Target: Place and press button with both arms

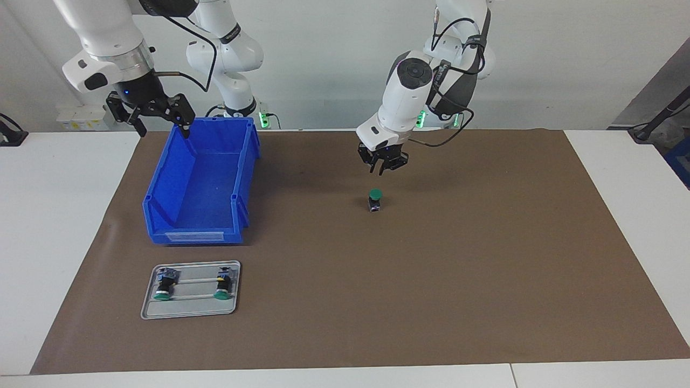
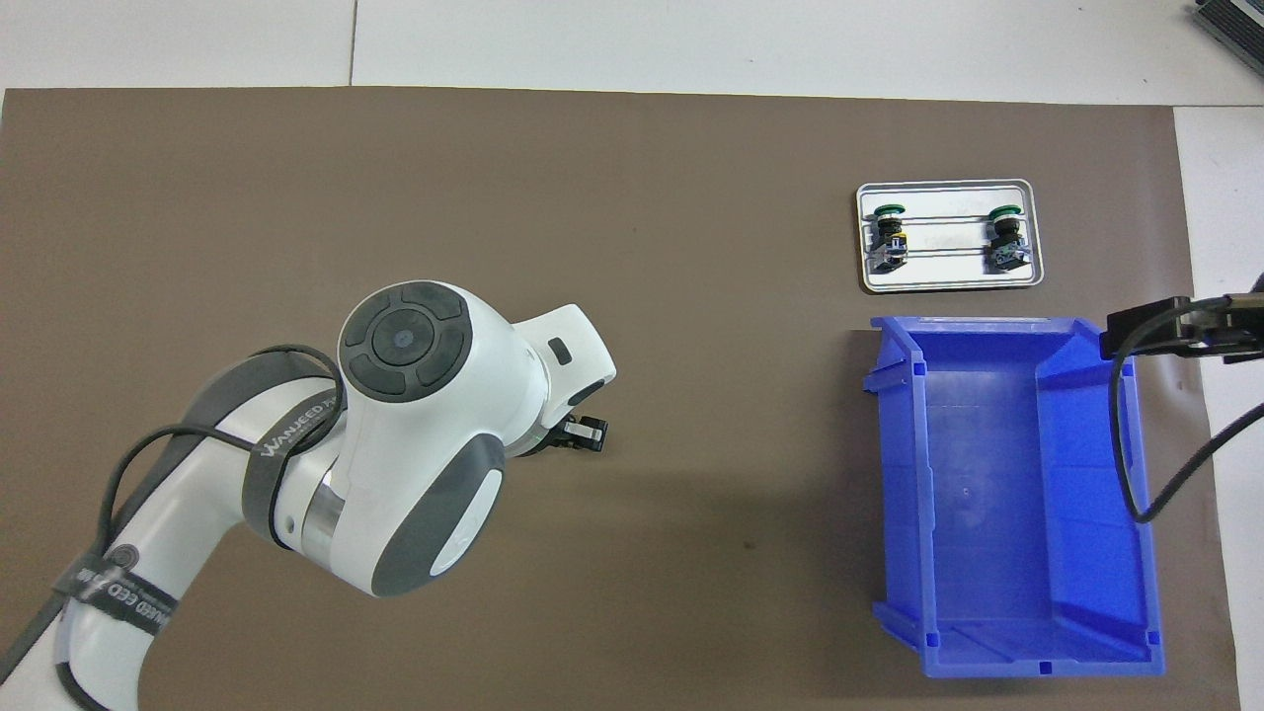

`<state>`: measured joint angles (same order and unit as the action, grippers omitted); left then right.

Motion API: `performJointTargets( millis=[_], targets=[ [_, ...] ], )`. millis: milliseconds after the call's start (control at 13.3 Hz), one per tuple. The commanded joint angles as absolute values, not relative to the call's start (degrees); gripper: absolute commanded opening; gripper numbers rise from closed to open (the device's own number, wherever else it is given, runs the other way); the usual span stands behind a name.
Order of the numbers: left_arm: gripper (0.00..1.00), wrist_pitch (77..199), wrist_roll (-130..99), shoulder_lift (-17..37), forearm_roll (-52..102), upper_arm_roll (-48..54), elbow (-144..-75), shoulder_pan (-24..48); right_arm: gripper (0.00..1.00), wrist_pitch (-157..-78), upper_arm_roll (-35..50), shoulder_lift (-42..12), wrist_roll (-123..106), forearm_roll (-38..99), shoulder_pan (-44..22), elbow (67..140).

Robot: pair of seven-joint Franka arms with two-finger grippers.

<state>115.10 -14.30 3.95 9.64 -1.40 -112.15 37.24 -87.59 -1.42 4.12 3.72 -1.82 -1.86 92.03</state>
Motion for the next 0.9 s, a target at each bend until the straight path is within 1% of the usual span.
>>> performJointTargets(
  millis=[0, 450, 825],
  targets=[
    [0.0, 123.2, -17.7, 3.7, 8.3, -2.1, -117.4, 39.2, 1.0, -87.4, -1.2, 4.9, 2.2, -0.5, -1.1, 92.6],
    [0.0, 129.0, -17.9, 6.3, 8.3, -2.1, -119.5, 39.1, 1.0, -87.4, -1.1, 4.9, 2.2, -0.5, -1.1, 92.6],
    [0.0, 130.1, -17.8, 7.0, 8.3, -2.2, -119.8, 38.3, 1.0, -87.4, -1.2, 4.9, 2.2, -0.5, -1.1, 92.6]
  ],
)
